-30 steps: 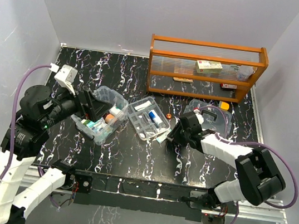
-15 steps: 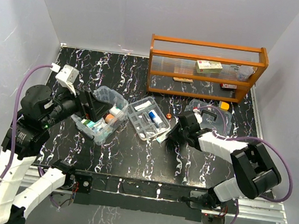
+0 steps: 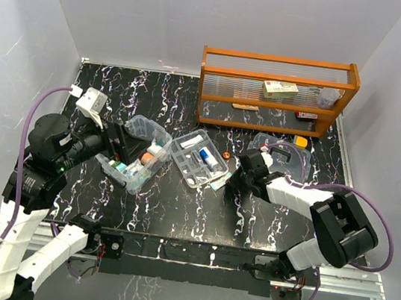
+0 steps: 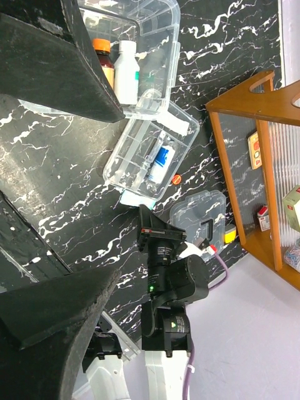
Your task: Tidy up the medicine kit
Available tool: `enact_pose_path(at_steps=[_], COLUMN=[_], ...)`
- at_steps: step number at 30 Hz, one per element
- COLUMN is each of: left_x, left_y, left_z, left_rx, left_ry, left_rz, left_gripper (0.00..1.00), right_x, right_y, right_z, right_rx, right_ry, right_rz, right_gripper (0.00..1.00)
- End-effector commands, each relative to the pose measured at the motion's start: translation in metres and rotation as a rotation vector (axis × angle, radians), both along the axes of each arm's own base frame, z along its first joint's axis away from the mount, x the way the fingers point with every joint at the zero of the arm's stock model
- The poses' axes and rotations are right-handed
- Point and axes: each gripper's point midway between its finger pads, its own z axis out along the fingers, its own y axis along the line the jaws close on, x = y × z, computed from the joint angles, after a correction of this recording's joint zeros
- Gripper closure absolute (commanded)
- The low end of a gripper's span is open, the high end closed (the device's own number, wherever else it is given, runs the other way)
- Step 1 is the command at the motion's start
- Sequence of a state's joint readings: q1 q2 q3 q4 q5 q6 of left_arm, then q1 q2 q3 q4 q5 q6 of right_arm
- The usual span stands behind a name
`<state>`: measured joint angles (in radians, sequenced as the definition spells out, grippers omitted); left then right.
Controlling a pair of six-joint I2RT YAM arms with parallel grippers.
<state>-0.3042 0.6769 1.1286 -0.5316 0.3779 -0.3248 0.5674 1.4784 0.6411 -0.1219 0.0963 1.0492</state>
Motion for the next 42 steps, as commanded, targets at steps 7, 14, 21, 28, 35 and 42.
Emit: enact_pose_path(at_steps=[7,14,21,28,35,42], left_x=[-0.004,-0.004,-0.004,-0.004,-0.006,-0.009], left_y=[-0.005,-0.006,-0.005,-0.002,0.002,0.004], left_z=[-0.002,-0.003,-0.004,-0.003,-0.001,-0.002], left_rx=[0.003,0.001,-0.002,-0.005,0.005,0.024], left_ry=[-0.012,-0.014,-0.009,-0.006,-0.015,-0.034], left_rz=[-0.043,-0.052,-0.045,-0.022,-0.004,-0.004], left_gripper=[0.01,0.01,0.01,0.01,0.01,0.01], right_x=[-0.001,-0.005,0.003,0.029,0.066,0.099], right_y=[-0.010,-0.015,0.003,0.034,0.068,0.107], right_z=[0.038,0.058,0.085,0.112,0.125,0.126], right_rx=[0.028,0.054,0.158,0.262,0.303,0.286], right_ry=[-0.110,-0.171,-0.236,-0.269,-0.280,-0.313], right_rz=[-0.017,-0.026,0.009,0.026,0.024,0.026], right_gripper=[1.00,1.00,1.00,1.00,1.00,1.00])
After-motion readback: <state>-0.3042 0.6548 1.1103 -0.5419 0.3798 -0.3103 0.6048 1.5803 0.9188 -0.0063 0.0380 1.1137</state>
